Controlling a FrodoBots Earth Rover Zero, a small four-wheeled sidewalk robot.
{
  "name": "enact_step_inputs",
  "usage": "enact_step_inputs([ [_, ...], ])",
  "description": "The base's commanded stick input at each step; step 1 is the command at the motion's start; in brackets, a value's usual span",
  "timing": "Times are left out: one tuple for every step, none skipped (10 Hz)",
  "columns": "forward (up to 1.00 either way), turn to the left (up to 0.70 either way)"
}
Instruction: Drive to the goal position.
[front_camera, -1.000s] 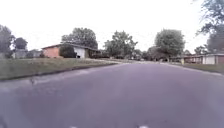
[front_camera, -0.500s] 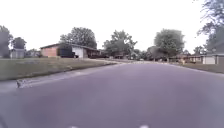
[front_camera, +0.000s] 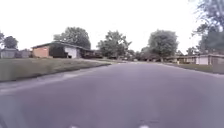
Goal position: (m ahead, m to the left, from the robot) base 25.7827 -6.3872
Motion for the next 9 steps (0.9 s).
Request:
enact_step_inputs([
  [1.00, 0.00],
  [1.00, 0.00],
  [1.00, 0.00],
  [1.00, -0.07],
  [1.00, 0.00],
  [1.00, 0.00],
  [1.00, 0.00],
  [1.00, 0.00],
  [1.00, 0.00],
])
